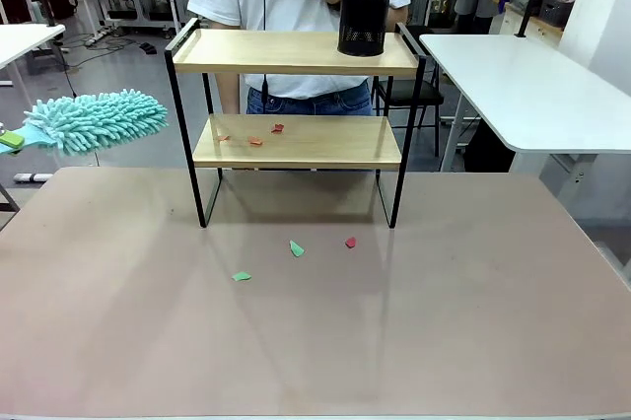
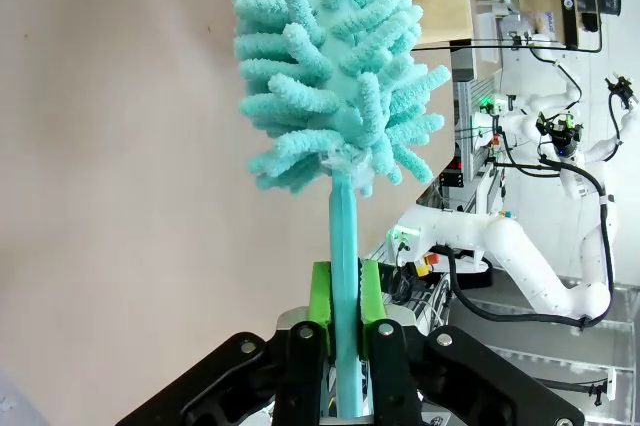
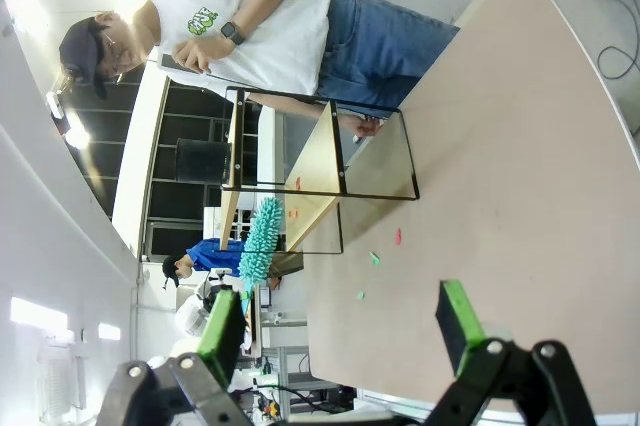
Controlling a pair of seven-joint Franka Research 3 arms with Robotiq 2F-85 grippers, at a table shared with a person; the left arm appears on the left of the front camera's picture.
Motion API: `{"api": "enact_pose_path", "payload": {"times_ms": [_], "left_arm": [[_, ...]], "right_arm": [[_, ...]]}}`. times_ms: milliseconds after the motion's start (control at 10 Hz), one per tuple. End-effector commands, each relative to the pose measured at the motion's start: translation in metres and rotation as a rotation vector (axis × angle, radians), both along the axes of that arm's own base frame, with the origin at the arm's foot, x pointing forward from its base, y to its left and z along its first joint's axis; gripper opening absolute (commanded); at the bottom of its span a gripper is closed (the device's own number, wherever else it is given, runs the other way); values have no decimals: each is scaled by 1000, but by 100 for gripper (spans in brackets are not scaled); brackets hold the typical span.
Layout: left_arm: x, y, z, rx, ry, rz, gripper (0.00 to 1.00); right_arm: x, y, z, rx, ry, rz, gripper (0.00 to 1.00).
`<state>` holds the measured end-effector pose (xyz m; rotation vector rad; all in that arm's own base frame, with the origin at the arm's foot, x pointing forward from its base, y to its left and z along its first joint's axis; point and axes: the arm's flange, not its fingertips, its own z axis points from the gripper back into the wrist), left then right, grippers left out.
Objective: Clean the shelf.
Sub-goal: Clean the remaining tier of the Shelf with the Duster once objects are removed.
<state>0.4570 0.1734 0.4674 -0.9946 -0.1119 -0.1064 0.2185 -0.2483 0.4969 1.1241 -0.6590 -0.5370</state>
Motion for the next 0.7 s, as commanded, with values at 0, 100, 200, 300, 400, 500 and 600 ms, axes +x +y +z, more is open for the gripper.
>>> {"api": "enact_pose_path", "payload": {"times_ms": [0,100,200,300,400,500,600], "left_arm": [[0,0,0,0,0,0,12],[-18,-8,18,21,-86,29,12],[-52,-18,48,42,-215,42,12],[-89,-27,73,49,-299,31,12],[-121,-37,90,51,-367,5,12],[-147,-49,99,62,-416,-37,12],[-167,-59,106,45,-478,-100,12]], "right_arm": [[2,0,1,0,-36,4,100],[2,0,1,0,-36,4,100],[2,0,1,0,-36,4,100],[2,0,1,0,-36,4,100],[2,0,1,0,-36,4,100],[2,0,1,0,-36,4,100],[2,0,1,0,-36,4,100]]}}
